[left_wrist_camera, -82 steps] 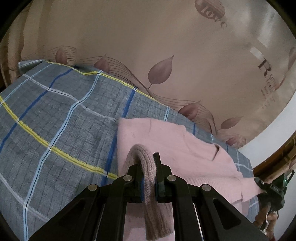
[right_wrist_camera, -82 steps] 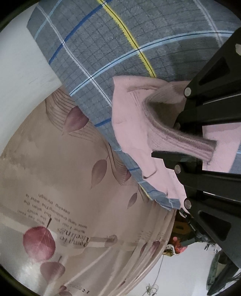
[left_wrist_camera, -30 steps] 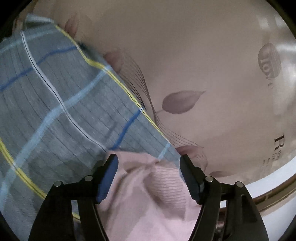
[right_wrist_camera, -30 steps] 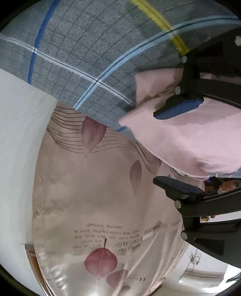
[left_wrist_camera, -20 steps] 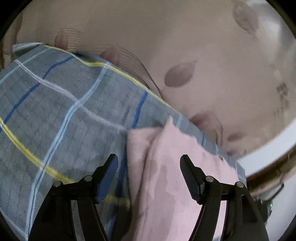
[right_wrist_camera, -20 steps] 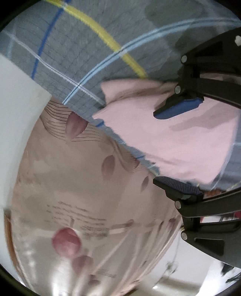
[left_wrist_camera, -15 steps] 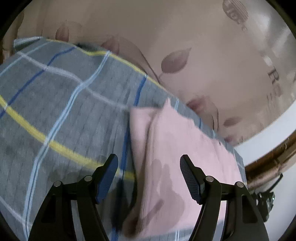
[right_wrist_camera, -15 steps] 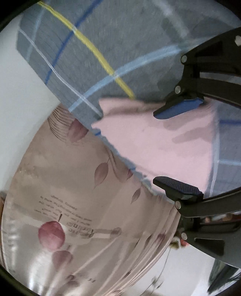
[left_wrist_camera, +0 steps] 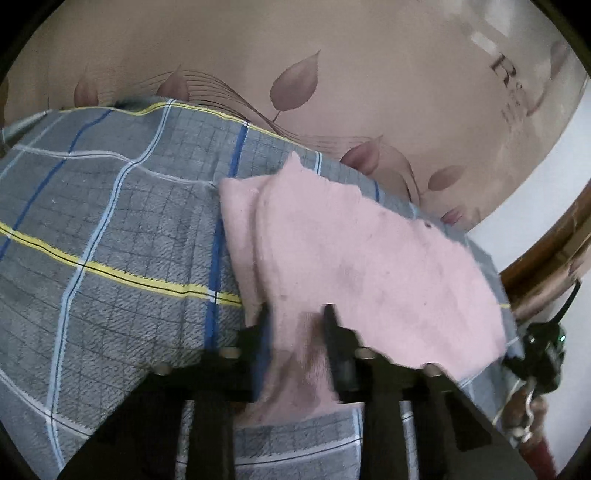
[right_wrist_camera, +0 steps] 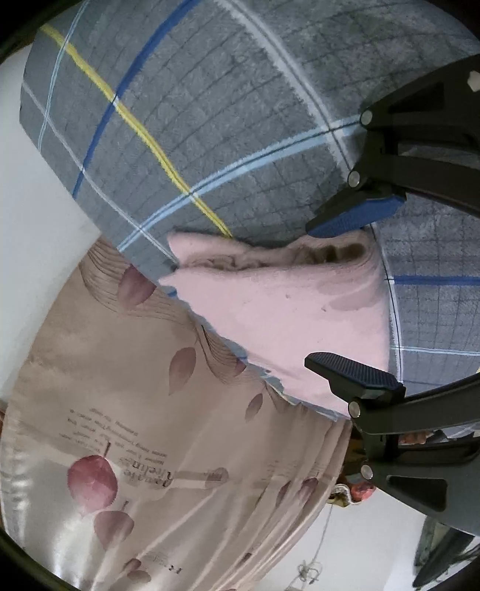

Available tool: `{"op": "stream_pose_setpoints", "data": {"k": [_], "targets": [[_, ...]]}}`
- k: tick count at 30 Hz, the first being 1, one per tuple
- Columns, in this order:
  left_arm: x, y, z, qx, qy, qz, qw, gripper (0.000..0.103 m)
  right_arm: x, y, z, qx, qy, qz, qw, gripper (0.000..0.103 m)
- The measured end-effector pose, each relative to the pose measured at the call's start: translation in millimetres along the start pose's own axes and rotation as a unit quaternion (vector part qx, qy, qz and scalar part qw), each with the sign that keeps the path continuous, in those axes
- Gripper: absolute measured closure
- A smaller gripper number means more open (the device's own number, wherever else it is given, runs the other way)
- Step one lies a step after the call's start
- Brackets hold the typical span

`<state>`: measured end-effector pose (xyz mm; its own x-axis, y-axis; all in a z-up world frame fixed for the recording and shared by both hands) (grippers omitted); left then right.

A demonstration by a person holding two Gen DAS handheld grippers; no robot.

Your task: Fold small clothes

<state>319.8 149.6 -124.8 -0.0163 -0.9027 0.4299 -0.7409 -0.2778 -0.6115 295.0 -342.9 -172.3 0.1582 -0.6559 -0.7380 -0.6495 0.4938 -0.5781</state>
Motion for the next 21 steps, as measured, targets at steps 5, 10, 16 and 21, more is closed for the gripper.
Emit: {"op": "stream_pose_setpoints", "data": {"k": [5,10,16,21], "targets": [[-6,7,-1,-0.007,-0.01,-0.007,0.9999,0.093,-8,2,13,-0.035,0.028,-0.044,0.998,0.093],[-10,15,-7,-0.014,-0.019,0.004,0.9997,0.094,-12,7,9,-0.047,0.036,-0.058,0.997,0.095],[-17,37,-16,-0.032,-0.012,0.002,0.9994,0.095,0,21,-5,-0.073,0.052,-0.058,0.994,0.096],[-20,38,-19,-0.026,-0.01,0.008,0.9996,0.095,5,19,-5,-0.069,0.042,-0.043,0.996,0.096]]}}
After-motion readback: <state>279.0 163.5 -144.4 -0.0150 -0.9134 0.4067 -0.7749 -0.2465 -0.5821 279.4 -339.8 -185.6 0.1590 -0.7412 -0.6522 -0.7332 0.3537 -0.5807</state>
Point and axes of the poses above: each gripper's, at about its wrist camera, not at the fingertips, and z roughly the way its jaws point, x to its right, y to its underside, the point moved 8 cm from there along z, roughly the way its jaws point, and after that the axes turned 4 degrees about x, right-handed, at the moved point
